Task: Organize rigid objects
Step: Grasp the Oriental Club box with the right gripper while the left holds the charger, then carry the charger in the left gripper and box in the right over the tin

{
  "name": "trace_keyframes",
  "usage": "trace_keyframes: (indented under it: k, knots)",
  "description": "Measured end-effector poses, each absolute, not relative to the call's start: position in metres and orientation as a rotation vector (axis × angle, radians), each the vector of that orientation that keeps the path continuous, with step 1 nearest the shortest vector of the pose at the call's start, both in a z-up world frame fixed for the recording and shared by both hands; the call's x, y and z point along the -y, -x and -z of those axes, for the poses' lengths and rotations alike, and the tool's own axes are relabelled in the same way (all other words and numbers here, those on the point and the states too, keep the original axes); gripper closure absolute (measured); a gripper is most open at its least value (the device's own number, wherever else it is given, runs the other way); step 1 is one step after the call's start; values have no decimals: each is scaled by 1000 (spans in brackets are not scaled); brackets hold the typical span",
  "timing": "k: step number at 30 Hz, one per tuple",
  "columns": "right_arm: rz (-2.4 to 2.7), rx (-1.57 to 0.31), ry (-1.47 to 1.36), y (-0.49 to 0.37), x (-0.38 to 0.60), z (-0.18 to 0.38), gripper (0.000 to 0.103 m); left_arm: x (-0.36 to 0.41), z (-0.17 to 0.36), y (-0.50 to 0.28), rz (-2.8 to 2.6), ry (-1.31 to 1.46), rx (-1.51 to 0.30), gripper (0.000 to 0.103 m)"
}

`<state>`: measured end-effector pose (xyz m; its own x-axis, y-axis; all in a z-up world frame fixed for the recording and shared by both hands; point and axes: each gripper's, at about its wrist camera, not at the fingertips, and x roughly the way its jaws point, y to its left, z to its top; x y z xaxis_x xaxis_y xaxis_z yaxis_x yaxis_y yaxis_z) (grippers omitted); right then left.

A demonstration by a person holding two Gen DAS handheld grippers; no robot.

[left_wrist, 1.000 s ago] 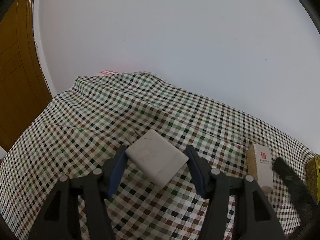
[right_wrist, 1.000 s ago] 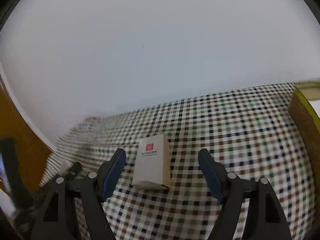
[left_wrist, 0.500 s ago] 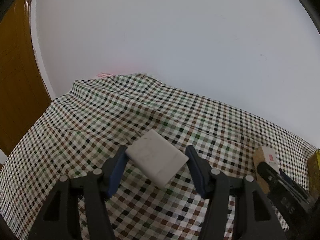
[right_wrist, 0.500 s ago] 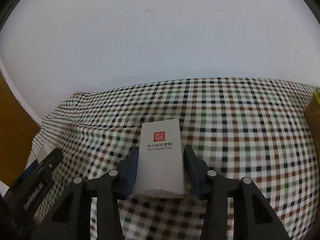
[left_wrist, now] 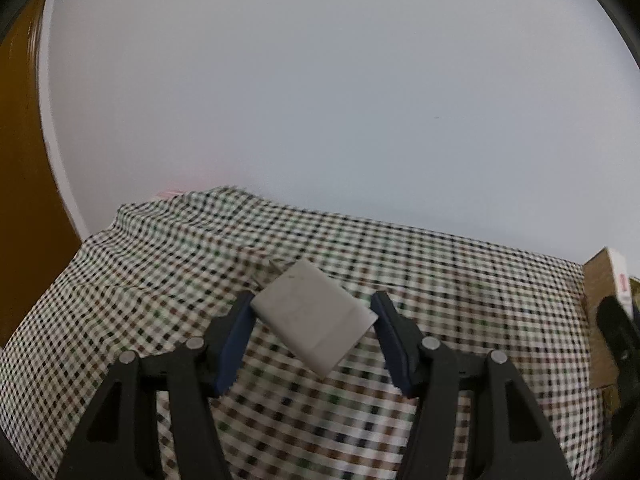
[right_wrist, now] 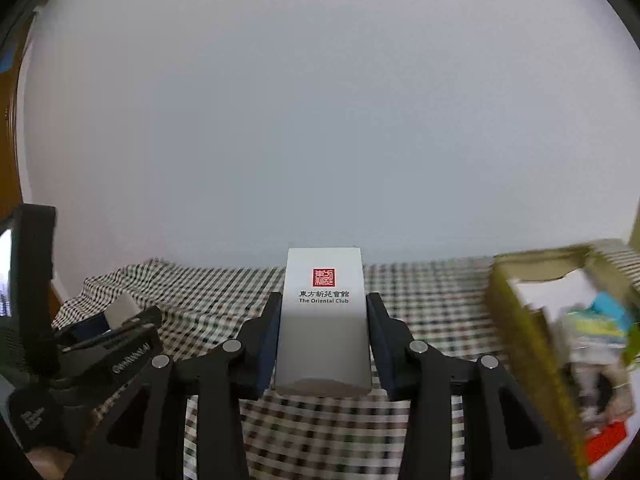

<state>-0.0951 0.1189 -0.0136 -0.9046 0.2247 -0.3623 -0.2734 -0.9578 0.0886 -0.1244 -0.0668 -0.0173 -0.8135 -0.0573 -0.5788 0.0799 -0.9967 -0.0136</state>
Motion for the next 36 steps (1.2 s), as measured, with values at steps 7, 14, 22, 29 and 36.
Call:
trace_keyframes:
  k: [7,14,22,29,36]
  knots:
    - [-2808,-151,470,85,-118,13,59,45,15,107,2975,-887,-17,44]
    - [-2805,-158,470,74,-117,20,59,32,18,97,2997,-869,-7,44]
    - [-2819,-117,444,53,-129,20,59,24,19,96,3039,-855,-11,44]
    - [-2815,-114,432,41,-140,15,59,11,16,85,3058,-841,-2,44]
    - [-2824,-103,428,28,-149,13,59,-4,18,76,3082,-849,-33,44]
